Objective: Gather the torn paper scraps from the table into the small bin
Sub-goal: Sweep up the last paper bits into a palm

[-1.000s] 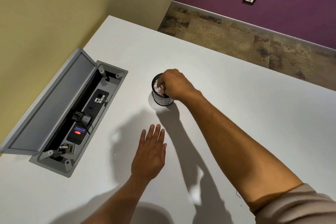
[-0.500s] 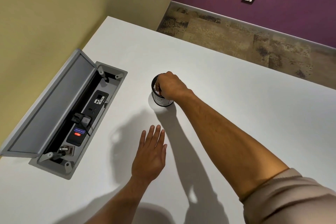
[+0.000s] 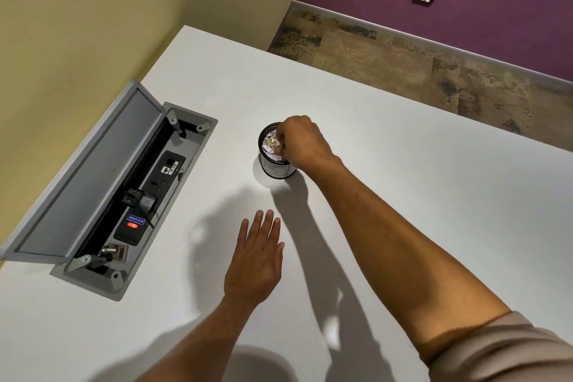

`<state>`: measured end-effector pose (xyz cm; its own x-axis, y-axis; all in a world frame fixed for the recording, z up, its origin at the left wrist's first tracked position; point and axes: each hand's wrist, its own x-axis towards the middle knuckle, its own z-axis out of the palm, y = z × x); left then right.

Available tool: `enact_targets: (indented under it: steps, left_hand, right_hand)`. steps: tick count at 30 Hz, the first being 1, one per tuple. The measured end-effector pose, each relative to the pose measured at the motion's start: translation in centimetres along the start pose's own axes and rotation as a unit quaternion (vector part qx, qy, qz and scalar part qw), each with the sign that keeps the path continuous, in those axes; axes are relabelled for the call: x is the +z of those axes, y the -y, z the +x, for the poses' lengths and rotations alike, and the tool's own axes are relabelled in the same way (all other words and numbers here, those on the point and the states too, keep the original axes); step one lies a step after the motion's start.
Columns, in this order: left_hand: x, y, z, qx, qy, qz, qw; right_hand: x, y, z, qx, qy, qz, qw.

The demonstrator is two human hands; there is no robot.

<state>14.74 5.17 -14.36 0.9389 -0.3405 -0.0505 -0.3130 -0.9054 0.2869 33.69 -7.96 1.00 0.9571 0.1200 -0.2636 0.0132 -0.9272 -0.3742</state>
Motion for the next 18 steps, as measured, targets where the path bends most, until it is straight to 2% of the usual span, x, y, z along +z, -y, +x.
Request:
enact_targets:
  steps: [5, 12, 15, 18]
  left_hand:
    - [0.0, 0.0, 0.1, -0.001, 0.003, -0.007, 1.0]
    - [-0.2, 0.0, 0.1, -0.002, 0.007, -0.008, 1.0]
    - [-0.3, 0.0, 0.0, 0.002, 0.008, -0.002, 1.0]
    - [-0.4, 0.0, 0.0, 0.005, 0.007, 0.003, 1.0]
  right_hand:
    - [1.6, 0.4, 0.7, 0.003, 0.012, -0.054, 0.998]
    - [0.3, 0.3, 0.0, -0.001, 0.024, -0.011, 1.0]
    - [-0.8, 0.1, -1.8, -0.002, -0.013, 0.03, 0.999]
    - [-1.5, -0.7, -4.7, -0.015, -0.09, 0.088, 0.992]
